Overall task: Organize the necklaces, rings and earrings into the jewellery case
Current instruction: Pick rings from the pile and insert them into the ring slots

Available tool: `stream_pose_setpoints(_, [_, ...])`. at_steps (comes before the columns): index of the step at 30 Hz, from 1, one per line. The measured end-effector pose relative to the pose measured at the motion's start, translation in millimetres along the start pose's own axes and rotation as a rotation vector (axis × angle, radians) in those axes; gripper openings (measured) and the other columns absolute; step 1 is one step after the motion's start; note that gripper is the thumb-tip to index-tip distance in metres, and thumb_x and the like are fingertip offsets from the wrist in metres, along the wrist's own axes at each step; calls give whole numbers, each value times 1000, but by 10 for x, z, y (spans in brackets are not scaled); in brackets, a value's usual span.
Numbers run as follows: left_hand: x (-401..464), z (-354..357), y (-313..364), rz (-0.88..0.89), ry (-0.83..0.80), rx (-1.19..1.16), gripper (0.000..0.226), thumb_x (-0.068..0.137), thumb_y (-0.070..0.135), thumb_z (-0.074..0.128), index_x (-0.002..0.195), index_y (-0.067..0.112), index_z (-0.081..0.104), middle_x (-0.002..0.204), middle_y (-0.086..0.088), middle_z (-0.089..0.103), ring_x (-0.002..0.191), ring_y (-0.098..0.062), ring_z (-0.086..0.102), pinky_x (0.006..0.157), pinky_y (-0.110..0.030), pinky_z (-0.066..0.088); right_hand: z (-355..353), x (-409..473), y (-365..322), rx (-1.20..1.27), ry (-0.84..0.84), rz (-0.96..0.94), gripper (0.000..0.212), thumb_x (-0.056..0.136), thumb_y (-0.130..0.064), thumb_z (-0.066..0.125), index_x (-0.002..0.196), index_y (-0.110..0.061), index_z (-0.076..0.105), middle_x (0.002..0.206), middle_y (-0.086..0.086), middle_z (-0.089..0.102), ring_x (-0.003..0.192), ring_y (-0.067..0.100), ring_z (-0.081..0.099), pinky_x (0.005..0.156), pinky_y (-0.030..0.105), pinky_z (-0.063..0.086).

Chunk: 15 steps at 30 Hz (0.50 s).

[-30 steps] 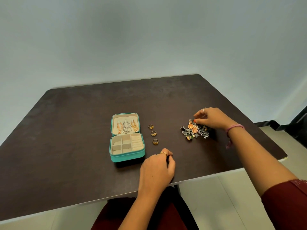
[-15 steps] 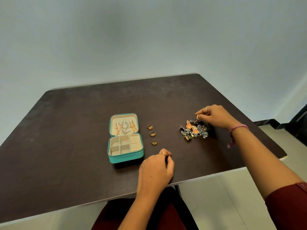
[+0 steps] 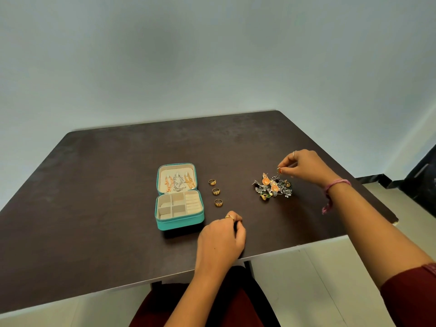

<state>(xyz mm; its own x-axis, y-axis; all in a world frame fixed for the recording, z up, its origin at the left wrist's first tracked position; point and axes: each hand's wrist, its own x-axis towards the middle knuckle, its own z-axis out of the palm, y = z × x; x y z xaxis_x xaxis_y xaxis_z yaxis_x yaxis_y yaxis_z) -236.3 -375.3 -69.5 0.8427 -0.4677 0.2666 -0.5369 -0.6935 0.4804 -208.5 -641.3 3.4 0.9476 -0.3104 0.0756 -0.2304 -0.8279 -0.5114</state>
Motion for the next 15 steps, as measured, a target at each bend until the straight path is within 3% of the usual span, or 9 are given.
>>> stream_pose_setpoints(6, [3,-7,3,-19,-28,-21,21,95,34,42,106,30,59,69,5,60,72,-13,60,63,-29,45,-43,-39,-57,137,-21,25,1,82,-15,71,82,-14,72,71,1,73,52,-6,61,54,3,42])
stream_pose_setpoints(9, [56,-49,9,-73,-93,-123,17,94,31,46,103,31,60,62,8,53,68,-11,58,64,-28,47,-46,-92,-57,291,-16,71,5,81,-14,72,83,-10,73,68,4,73,62,6,69,59,15,50])
stream_pose_setpoints(15, [339,-29,237,-67,-86,-417,13,91,27,55,99,25,65,54,8,47,56,-7,48,65,-29,44,-14,-165,-81,553,19,169,8,83,-8,70,90,-4,73,82,12,74,77,18,72,59,18,54])
